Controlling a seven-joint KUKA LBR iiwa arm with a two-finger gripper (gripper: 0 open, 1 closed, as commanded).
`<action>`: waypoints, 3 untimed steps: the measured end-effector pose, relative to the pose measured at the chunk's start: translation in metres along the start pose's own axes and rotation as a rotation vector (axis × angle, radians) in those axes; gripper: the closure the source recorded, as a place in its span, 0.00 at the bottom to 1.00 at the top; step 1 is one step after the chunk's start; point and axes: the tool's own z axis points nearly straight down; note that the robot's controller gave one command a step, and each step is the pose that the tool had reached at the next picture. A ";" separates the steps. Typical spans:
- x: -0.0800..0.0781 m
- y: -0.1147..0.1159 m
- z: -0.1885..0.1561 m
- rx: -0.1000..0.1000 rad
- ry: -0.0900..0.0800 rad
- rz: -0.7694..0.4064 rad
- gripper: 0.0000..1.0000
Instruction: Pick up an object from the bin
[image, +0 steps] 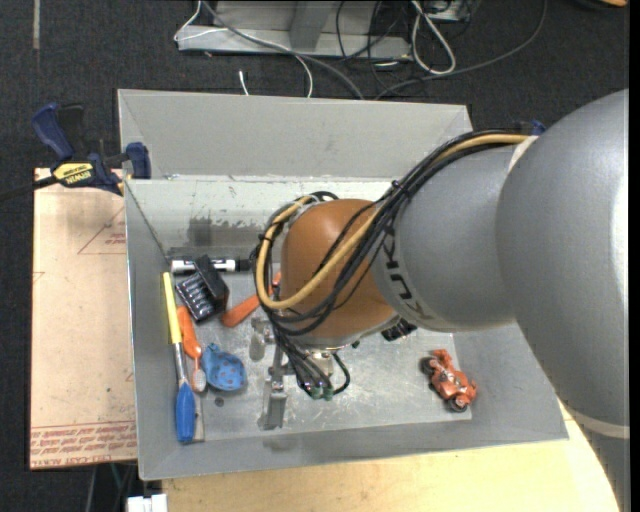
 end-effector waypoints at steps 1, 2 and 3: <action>-0.002 -0.001 -0.004 -0.001 -0.007 0.004 0.00; -0.018 0.037 0.045 -0.004 -0.009 0.244 0.00; -0.022 0.050 0.013 -0.003 -0.006 0.297 0.00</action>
Offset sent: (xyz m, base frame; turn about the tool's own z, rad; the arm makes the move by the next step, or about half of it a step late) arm 0.0189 0.0452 -0.0572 0.2934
